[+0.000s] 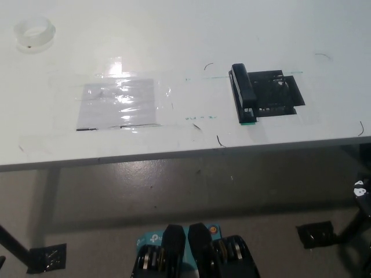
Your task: A stapler is kept infront of the robot on the black mark on the desk and the robot uses its right hand to lift the top of the stapler to open it
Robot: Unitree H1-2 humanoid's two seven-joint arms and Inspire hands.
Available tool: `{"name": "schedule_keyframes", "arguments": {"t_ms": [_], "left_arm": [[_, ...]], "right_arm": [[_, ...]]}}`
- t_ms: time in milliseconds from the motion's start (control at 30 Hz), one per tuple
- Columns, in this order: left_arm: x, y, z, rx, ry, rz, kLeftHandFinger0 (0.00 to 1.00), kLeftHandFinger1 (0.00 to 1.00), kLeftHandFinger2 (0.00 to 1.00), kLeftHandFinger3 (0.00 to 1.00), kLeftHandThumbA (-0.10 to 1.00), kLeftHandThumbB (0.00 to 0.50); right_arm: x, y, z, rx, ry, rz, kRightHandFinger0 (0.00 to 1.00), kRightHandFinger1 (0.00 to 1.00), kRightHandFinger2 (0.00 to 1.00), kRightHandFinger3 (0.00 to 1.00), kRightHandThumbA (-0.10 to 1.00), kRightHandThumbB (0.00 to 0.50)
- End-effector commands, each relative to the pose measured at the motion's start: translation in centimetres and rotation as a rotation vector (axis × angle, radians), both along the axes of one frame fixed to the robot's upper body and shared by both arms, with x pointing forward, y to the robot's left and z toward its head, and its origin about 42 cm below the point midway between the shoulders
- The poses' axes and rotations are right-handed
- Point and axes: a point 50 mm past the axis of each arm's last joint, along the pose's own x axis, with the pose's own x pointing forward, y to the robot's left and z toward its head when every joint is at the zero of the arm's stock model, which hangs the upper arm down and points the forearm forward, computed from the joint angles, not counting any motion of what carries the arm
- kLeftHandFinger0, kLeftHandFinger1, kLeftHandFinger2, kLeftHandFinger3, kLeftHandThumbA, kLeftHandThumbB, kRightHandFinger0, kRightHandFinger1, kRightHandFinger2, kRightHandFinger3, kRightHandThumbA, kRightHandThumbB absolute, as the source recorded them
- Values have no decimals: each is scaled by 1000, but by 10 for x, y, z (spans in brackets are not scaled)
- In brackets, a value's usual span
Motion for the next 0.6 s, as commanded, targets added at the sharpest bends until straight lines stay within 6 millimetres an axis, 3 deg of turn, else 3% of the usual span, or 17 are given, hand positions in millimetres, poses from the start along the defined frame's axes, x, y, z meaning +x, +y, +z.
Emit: {"name": "schedule_keyframes", "arguments": {"t_ms": [0,100,567], "left_arm": [[5,11,16,46,-37,-6,477,521,650,837,1000,215],[5,11,15,51,-36,-6,467,520,638,822,1000,205],[5,12,16,45,-41,-7,477,548,693,864,1000,217]], "right_arm": [[11,2,14,-8,-51,23,376,385,482,646,540,36],[11,2,14,-8,-47,22,389,396,490,643,541,48],[11,2,16,-7,-43,24,385,393,490,664,467,7]]}}
